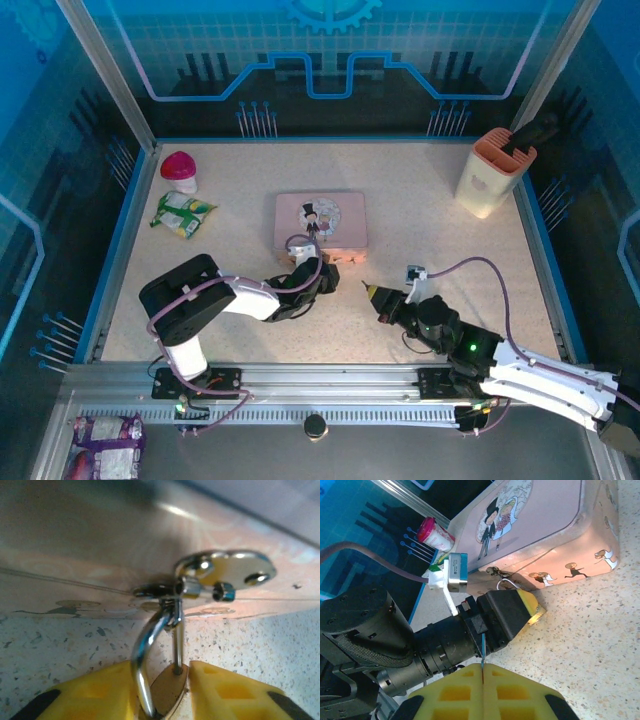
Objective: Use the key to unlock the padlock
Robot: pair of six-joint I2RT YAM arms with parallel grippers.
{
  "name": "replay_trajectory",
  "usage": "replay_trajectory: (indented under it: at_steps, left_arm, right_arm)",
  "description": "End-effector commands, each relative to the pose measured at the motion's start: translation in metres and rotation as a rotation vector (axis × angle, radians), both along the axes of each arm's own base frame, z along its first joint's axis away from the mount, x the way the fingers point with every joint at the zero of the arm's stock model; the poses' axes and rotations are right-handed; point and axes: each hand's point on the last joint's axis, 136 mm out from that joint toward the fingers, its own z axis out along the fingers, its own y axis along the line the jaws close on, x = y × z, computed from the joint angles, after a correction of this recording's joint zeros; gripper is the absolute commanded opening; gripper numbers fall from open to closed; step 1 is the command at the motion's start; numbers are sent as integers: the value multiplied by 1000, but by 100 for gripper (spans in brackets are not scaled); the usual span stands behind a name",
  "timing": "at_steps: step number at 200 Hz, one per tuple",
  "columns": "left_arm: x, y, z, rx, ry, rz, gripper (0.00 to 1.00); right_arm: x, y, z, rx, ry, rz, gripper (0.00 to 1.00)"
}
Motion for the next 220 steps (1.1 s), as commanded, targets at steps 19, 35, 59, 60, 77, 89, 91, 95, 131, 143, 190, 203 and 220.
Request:
replay_trajectory:
  at_steps: [19, 35, 59, 60, 77, 89, 91, 95, 131, 143, 190, 203, 220]
  left_arm:
    - [-9, 7, -8, 31, 29, -26, 20]
    - [-10, 8, -2, 34, 13, -36, 17]
    - [-11, 7, 11, 30, -19, -63, 15]
    - [-11, 8, 11, 31, -19, -63, 15]
    - [-12, 6, 22, 16, -38, -84, 14]
    - [-13, 3, 31, 2, -42, -99, 14]
    - [-13, 2, 32, -1, -43, -102, 13]
    - [-13, 1, 34, -11, -44, -108, 13]
    - [-14, -4, 45, -120, -29, -116, 13]
    - [-14, -6, 46, -154, -19, -116, 12]
    - [-15, -14, 50, -266, 24, -118, 10]
    - [-15, -16, 52, -305, 36, -118, 9]
    - [-15, -18, 56, -338, 51, -115, 9]
  right_arm:
    - [1, -7, -17, -26, 41, -45, 0]
    - [2, -7, -20, -30, 50, -52, 0]
    - [2, -8, -26, -48, 71, -57, 0]
    - [2, -8, -27, -48, 72, -58, 0]
    - [2, -10, -39, -50, 140, -73, 0]
    - [2, -8, -47, -41, 188, -72, 0]
    - [2, -8, -48, -39, 194, -71, 0]
    - [2, -7, -50, -35, 205, -68, 0]
    - [6, 11, -54, 28, 248, -38, 0]
    - [9, 19, -53, 58, 256, -28, 0]
    - [23, 50, -54, 159, 285, -9, 0]
    - [27, 57, -55, 191, 285, -8, 0]
    - [30, 62, -61, 217, 299, -9, 0]
